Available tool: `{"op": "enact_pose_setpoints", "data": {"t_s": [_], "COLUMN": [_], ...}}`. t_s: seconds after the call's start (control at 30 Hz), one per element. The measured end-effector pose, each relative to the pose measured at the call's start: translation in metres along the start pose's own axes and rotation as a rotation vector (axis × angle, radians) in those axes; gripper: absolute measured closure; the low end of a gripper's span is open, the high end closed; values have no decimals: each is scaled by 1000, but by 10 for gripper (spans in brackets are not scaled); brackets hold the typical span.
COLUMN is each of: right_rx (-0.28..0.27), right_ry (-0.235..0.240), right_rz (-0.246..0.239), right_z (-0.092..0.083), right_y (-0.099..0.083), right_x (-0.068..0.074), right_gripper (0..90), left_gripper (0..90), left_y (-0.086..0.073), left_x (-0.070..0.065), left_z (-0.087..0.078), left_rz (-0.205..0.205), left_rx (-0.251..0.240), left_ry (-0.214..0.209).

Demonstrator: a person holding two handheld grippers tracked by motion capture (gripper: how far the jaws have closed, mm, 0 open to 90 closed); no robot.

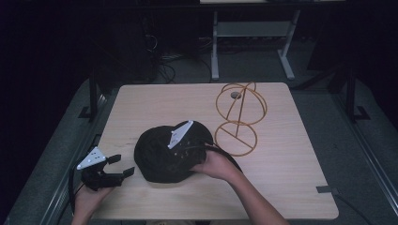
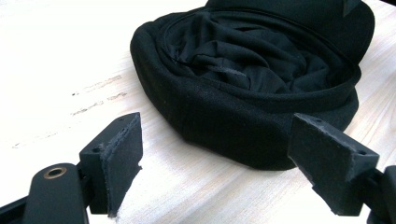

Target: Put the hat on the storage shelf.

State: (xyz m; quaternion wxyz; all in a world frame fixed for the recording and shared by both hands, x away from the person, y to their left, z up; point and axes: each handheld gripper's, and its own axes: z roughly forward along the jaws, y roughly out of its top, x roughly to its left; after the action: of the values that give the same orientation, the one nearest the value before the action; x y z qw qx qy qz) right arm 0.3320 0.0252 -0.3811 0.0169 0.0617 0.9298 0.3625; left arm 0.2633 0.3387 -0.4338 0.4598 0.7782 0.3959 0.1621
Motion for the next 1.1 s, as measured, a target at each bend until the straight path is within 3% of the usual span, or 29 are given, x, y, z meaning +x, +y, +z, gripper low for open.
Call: {"op": "enact_pose_setpoints", "data": {"t_s": [0.23,0.43,0.97,1.1], "right_rx": [19,67,181,186], "right_ry": [18,43,36,38], "right_rz": [-14,-37,-66,-55], "right_z": [17,32,63,67], "right_y": [12,20,20,18], "right_x": [0,3,12,11], "right_gripper": [433,531,777,784], "left_gripper": [174,174,175,175], "left_y": [0,0,-1,-1], "left_x": [0,-1,2,1], "left_z": [1,1,-2,-1], "left_rz": [3,2,0,-3], "left_rx": [4,13,13,12], "left_ry": [2,6,20,18]}}
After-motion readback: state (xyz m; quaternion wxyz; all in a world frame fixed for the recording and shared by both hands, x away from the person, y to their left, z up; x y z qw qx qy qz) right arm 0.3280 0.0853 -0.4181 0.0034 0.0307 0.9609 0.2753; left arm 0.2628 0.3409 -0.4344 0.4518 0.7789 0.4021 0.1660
